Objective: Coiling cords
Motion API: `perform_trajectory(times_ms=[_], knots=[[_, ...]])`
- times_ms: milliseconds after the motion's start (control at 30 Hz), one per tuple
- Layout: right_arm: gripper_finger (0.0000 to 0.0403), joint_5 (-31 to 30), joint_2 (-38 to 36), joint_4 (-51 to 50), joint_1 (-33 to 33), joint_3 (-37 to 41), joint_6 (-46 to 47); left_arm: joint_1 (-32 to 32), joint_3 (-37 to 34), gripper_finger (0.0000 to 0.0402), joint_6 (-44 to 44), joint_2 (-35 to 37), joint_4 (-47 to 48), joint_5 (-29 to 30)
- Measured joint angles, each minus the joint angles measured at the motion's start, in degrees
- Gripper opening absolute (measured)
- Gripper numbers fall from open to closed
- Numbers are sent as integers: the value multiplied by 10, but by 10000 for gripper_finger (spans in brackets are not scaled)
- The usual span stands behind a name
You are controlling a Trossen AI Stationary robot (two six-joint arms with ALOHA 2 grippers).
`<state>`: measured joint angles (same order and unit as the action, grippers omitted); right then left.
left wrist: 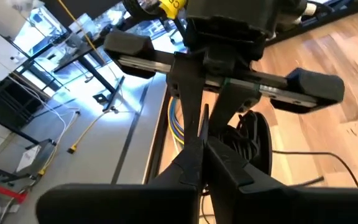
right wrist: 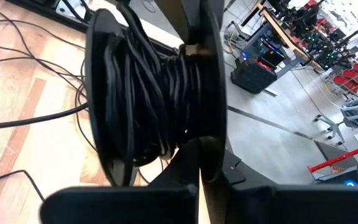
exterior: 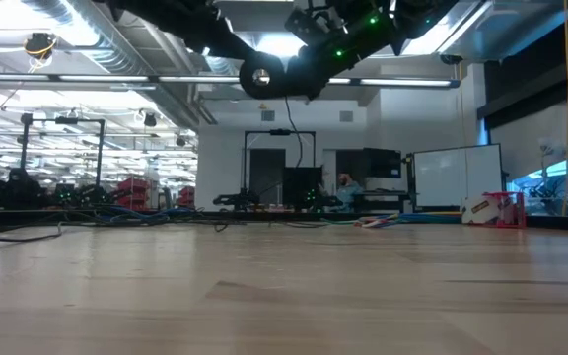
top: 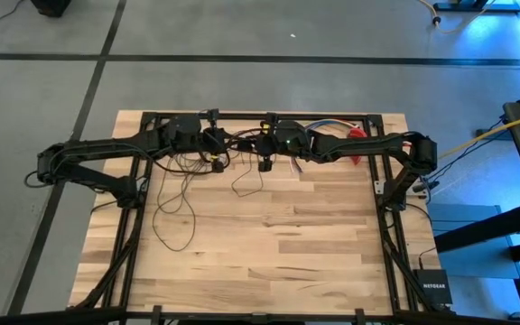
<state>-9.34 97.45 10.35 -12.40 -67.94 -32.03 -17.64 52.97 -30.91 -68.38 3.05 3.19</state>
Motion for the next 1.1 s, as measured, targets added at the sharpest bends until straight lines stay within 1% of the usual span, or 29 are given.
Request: perform_trajectory(times_ms=[200, 367, 467, 533, 600, 767, 833, 867, 933, 1000, 1033, 1100], knots=[[7, -1, 0, -4, 0, 0, 0, -9, 0, 3, -8, 0, 18, -17], [28, -10, 0, -6, 0, 0, 2, -9, 0, 2, -11, 0, 18, -16], [38, -2, 0, -19, 0, 0, 38, -9, 0, 2, -13, -1, 15, -16], [44, -11, 0, -21, 1, 0, 45, -9, 0, 1, -13, -1, 13, -15], [55, -52, -14, -46, 7, 0, 51, -9, 0, 1, -11, -1, 10, -15], [94, -219, -84, -122, 36, -2, 35, -9, 0, 1, -9, -1, 6, -15], [107, -261, -109, -172, 52, -2, 49, -9, 0, 1, -9, -1, 5, -15], [112, -270, -121, -199, 60, -2, 69, -9, 0, 1, -9, -1, 4, -12], [118, -262, -145, -261, 73, -2, 130, -9, 0, 0, -10, -1, 5, -1], [121, -223, -159, -307, 81, 4, 208, -5, 0, 0, -10, -1, 2, 15], [121, -199, -160, -316, 83, 15, 245, -2, -1, 0, -10, -1, -2, 21], [122, -159, -156, -303, 89, 57, 287, 3, -1, 0, -9, -1, -20, 23]])
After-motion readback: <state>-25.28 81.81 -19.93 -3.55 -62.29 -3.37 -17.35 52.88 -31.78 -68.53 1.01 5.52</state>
